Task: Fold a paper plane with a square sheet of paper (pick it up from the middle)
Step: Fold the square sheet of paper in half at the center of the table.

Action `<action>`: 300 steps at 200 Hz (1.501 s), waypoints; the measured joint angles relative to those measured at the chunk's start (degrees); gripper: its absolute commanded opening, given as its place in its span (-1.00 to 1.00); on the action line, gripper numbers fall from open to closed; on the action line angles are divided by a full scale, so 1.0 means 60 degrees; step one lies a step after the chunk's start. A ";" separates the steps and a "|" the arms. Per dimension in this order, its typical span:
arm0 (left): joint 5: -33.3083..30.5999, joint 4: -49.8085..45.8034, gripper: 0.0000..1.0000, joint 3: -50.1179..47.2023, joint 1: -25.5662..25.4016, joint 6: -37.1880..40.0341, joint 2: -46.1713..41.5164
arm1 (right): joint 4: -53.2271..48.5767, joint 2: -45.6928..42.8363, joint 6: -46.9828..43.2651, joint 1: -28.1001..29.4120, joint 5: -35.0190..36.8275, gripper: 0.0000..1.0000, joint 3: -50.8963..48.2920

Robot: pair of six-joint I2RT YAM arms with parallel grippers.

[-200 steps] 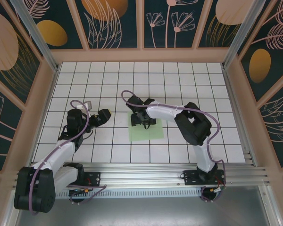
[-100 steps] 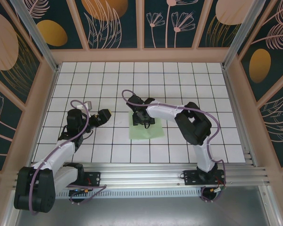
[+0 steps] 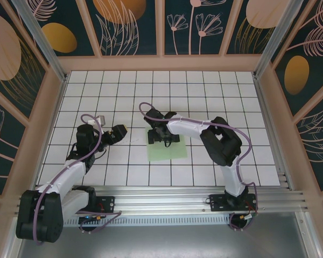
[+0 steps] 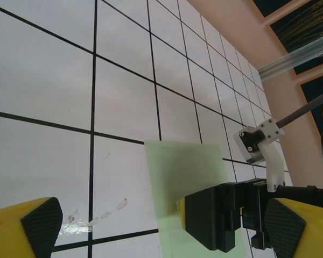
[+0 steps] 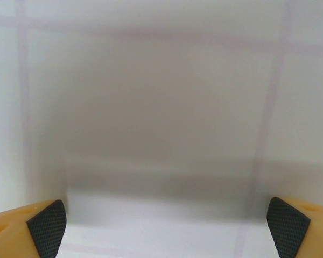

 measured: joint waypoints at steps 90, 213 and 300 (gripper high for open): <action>0.0022 0.0000 0.98 0.0000 0.0000 0.0000 0.0000 | 0.0430 -0.0168 0.0364 0.0255 0.0291 0.71 -0.0521; 0.0022 -0.0007 0.97 0.0007 0.0000 0.0000 0.0000 | 0.0273 -0.0554 0.0339 0.0171 0.0022 -0.26 -0.0412; 0.0215 -0.0102 0.97 0.0718 -0.0011 -0.0124 0.0361 | 0.4739 -0.3974 0.1027 -0.1410 -0.3526 -0.25 -0.3220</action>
